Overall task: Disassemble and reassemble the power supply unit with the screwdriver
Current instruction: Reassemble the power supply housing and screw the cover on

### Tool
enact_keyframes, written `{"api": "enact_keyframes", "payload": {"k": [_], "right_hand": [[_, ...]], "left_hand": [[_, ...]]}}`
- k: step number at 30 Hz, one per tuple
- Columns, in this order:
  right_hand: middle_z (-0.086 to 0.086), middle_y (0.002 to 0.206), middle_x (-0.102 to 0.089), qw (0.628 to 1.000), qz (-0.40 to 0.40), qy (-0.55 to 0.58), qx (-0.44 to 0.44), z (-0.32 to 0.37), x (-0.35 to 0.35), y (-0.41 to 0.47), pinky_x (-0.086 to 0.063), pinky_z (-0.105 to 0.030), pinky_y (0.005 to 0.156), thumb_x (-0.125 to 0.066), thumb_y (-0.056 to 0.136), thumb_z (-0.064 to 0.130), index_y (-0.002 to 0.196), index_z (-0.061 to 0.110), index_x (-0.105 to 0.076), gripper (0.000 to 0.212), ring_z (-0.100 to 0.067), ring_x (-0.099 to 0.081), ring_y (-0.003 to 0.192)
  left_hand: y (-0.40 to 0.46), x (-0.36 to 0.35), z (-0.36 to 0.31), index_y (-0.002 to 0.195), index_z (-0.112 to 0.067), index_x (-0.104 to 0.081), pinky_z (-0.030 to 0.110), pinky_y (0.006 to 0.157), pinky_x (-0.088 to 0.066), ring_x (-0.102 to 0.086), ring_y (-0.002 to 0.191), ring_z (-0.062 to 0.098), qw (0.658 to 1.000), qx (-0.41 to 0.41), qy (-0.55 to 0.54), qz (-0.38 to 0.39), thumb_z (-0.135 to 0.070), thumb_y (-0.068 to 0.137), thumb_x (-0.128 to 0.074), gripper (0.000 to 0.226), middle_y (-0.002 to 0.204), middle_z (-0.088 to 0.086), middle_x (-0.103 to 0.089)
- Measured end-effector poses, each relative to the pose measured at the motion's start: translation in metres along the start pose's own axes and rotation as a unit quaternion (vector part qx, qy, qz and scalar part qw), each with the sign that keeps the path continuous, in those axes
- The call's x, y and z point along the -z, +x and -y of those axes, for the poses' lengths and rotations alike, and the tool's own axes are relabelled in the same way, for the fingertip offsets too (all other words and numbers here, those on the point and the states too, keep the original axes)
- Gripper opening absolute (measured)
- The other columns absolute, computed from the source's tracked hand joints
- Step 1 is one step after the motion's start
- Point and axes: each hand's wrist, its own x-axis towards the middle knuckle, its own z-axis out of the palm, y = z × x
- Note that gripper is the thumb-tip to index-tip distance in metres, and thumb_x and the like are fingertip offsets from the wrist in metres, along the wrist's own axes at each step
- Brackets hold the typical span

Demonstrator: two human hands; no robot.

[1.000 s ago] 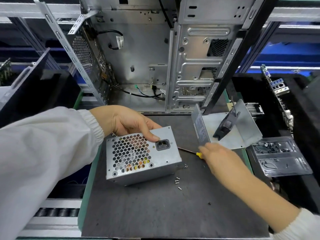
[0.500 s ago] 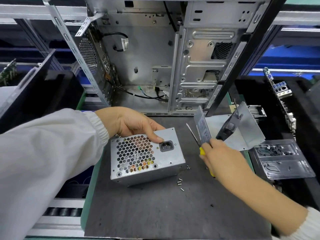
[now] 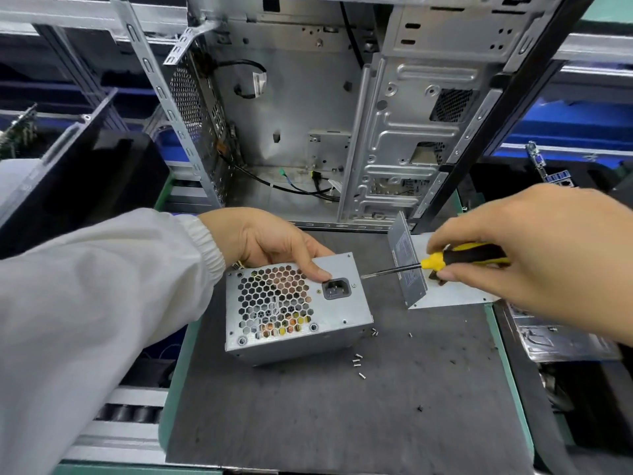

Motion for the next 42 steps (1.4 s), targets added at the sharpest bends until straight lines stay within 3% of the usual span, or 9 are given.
{"api": "enact_keyframes", "payload": {"k": [4,7,12,25,30,33,37,42], "right_hand": [[0.018,0.081,-0.065,1.0,0.003,-0.025,-0.001,0.009,0.01,0.002,-0.026,-0.022,0.052,-0.034,0.069,0.06,0.096,0.051,-0.062,0.039,-0.017,-0.061,0.079],[0.018,0.078,-0.061,0.998,0.015,-0.055,0.016,0.013,0.012,0.003,-0.023,-0.02,0.05,-0.03,0.072,0.06,0.096,0.051,-0.058,0.038,-0.015,-0.059,0.077],[0.023,0.092,-0.056,0.995,0.023,-0.09,0.027,0.015,0.008,0.005,-0.02,-0.015,0.049,-0.014,0.07,0.061,0.109,0.055,-0.041,0.047,-0.006,-0.057,0.089],[0.021,0.092,-0.055,0.993,0.038,-0.11,0.034,0.018,0.004,0.009,-0.019,-0.017,0.047,-0.016,0.076,0.061,0.107,0.052,-0.04,0.041,-0.006,-0.056,0.087],[0.013,0.097,-0.037,0.981,0.068,-0.179,0.044,0.031,0.012,0.015,-0.014,-0.022,0.046,-0.031,0.091,0.054,0.104,0.043,-0.047,0.024,-0.013,-0.035,0.063],[0.012,0.099,-0.039,0.974,0.076,-0.21,0.044,0.034,0.014,0.017,-0.014,-0.023,0.045,-0.032,0.092,0.052,0.104,0.04,-0.049,0.024,-0.011,-0.023,0.054],[0.014,0.098,-0.038,0.977,0.096,-0.185,0.039,0.031,0.017,0.017,-0.025,-0.023,0.051,-0.033,0.091,0.055,0.105,0.043,-0.049,0.024,-0.013,-0.035,0.066],[0.013,0.096,-0.034,0.981,0.104,-0.157,0.049,0.03,0.017,0.012,-0.018,-0.018,0.048,-0.031,0.092,0.056,0.104,0.043,-0.046,0.024,-0.013,-0.039,0.07]], "left_hand": [[0.001,0.001,0.0,0.119,-0.01,-0.061,0.035,0.075,-0.061,-0.073,0.082,0.022,1.0,-0.004,0.0,0.004,-0.003,0.09,-0.05,0.032,0.098,0.011,-0.074],[0.001,0.002,0.001,0.118,-0.01,-0.062,0.034,0.073,-0.061,-0.073,0.082,0.022,1.0,-0.006,-0.003,0.007,-0.001,0.093,-0.047,0.03,0.098,0.011,-0.074],[0.001,0.002,0.001,0.122,-0.01,-0.059,0.034,0.071,-0.061,-0.073,0.082,0.022,1.0,-0.003,-0.001,0.008,-0.001,0.094,-0.046,0.032,0.098,0.011,-0.074],[0.0,0.001,0.0,0.127,-0.01,-0.058,0.038,0.077,-0.059,-0.072,0.085,0.023,1.0,0.002,0.015,-0.006,-0.003,0.091,-0.052,0.037,0.105,0.013,-0.07],[-0.001,0.0,-0.001,0.127,-0.01,-0.058,0.038,0.078,-0.059,-0.072,0.086,0.024,1.0,0.003,0.015,-0.008,-0.002,0.093,-0.049,0.036,0.106,0.014,-0.07],[-0.001,-0.001,-0.001,0.124,-0.012,-0.06,0.037,0.076,-0.06,-0.072,0.083,0.023,1.0,0.002,0.016,-0.006,-0.002,0.093,-0.047,0.035,0.102,0.012,-0.072],[-0.003,-0.002,-0.001,0.127,-0.01,-0.058,0.036,0.074,-0.061,-0.073,0.084,0.023,1.0,0.002,0.021,-0.008,-0.001,0.094,-0.048,0.036,0.102,0.012,-0.072],[-0.005,-0.005,-0.006,0.123,-0.013,-0.062,0.039,0.081,-0.058,-0.071,0.088,0.023,0.998,0.019,0.052,-0.021,-0.007,0.087,-0.059,0.036,0.106,0.013,-0.07]]}}
